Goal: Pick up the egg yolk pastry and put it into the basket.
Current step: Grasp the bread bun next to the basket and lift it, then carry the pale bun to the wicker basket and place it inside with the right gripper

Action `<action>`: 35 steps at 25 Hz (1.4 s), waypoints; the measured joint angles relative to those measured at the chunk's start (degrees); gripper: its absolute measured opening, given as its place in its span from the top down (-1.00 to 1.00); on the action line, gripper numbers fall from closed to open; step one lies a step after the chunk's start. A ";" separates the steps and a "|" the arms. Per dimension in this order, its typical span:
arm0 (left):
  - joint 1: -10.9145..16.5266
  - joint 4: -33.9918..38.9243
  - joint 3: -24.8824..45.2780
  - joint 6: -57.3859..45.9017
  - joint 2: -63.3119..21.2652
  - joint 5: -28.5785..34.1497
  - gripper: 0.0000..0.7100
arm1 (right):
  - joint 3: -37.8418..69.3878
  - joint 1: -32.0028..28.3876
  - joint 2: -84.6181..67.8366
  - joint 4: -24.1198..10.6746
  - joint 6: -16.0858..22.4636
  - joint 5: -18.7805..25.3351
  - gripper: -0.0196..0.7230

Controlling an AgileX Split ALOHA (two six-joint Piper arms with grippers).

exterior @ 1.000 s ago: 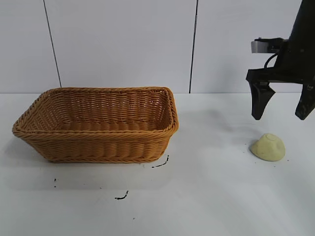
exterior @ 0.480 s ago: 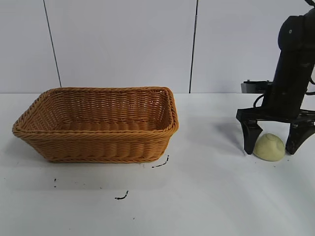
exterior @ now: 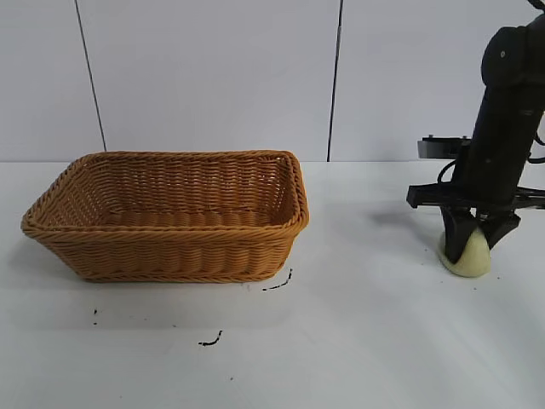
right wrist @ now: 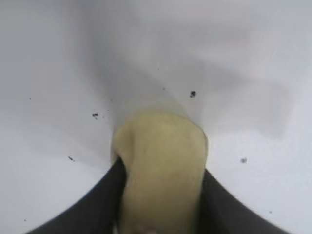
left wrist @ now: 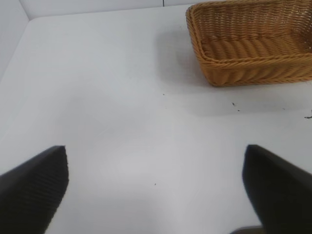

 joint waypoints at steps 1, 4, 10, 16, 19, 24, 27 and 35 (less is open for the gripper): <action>0.00 0.00 0.00 0.00 0.00 0.00 -0.96 | -0.06 0.00 -1.61 0.00 0.00 0.39 0.46; 0.00 0.00 0.00 0.00 0.00 0.00 -0.96 | -0.26 0.00 -6.60 0.00 0.00 1.37 0.46; 0.00 0.00 0.00 0.00 0.00 0.00 -0.96 | -2.33 0.00 -12.95 -0.08 0.00 4.07 0.46; 0.00 0.00 0.00 0.00 0.00 0.00 -0.96 | -10.41 0.00 -11.25 -0.43 0.00 6.08 0.46; 0.00 0.00 0.00 0.00 0.00 0.00 -0.96 | -12.50 0.05 -9.23 0.28 -0.05 6.46 0.46; 0.00 0.00 0.00 0.00 0.00 0.00 -0.96 | -15.59 3.17 -6.93 0.89 -0.84 6.19 0.46; 0.00 0.00 0.00 0.00 0.00 0.00 -0.96 | -18.89 7.32 -5.35 0.88 -0.91 5.77 0.46; 0.00 0.00 0.00 0.00 0.00 0.00 -0.96 | -29.64 19.33 1.62 0.88 -1.05 7.09 0.46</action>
